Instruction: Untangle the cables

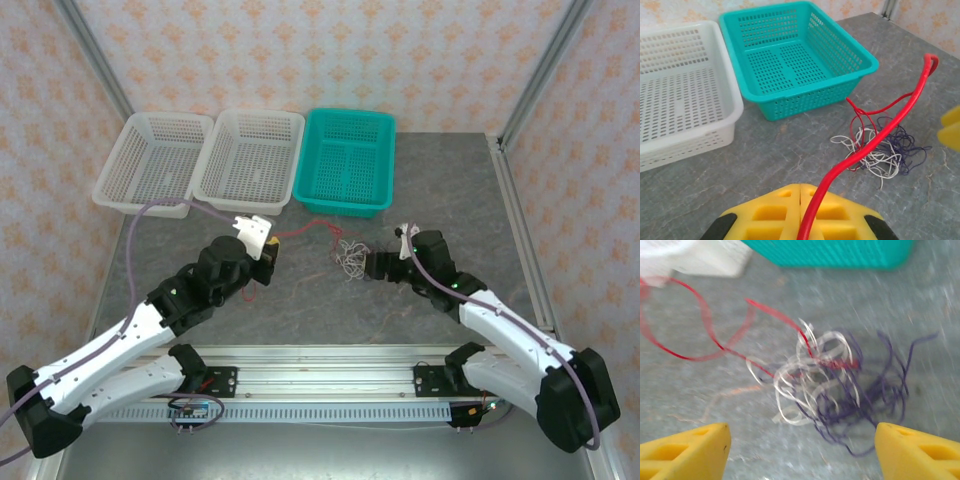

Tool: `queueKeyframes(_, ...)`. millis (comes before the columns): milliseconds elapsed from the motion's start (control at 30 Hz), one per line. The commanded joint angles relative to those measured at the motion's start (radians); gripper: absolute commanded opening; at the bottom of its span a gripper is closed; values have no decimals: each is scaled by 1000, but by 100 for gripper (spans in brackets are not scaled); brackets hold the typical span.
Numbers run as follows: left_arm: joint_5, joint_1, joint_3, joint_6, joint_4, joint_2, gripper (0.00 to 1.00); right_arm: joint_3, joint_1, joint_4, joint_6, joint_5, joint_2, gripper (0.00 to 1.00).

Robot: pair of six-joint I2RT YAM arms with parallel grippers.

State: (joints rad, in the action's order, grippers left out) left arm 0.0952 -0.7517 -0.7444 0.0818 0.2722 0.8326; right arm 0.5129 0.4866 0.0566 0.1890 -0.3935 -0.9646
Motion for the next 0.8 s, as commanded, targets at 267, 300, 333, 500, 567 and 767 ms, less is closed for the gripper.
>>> queueKeyframes(267, -52, 6, -53, 39, 10, -52, 0, 144, 125, -227, -492, 135, -312, 79)
queueKeyframes(300, -56, 6, -50, 42, 10, -64, 0, 140, 131, -277, -497, 183, -348, 79)
queueKeyframes(333, -58, 7, -49, 44, 9, -74, 0, 135, 132, -328, -500, 224, -380, 79)
queueKeyframes(500, -19, 8, -64, 35, 50, -125, 0, 183, 132, -408, -448, 412, -548, 46)
queueKeyframes(567, 47, 8, -76, 41, 66, -161, 0, 200, 126, -380, -377, 392, -578, 24)
queueKeyframes(767, 457, 20, -107, 142, 207, -260, 0, 142, 60, -308, -27, 358, -547, 0)
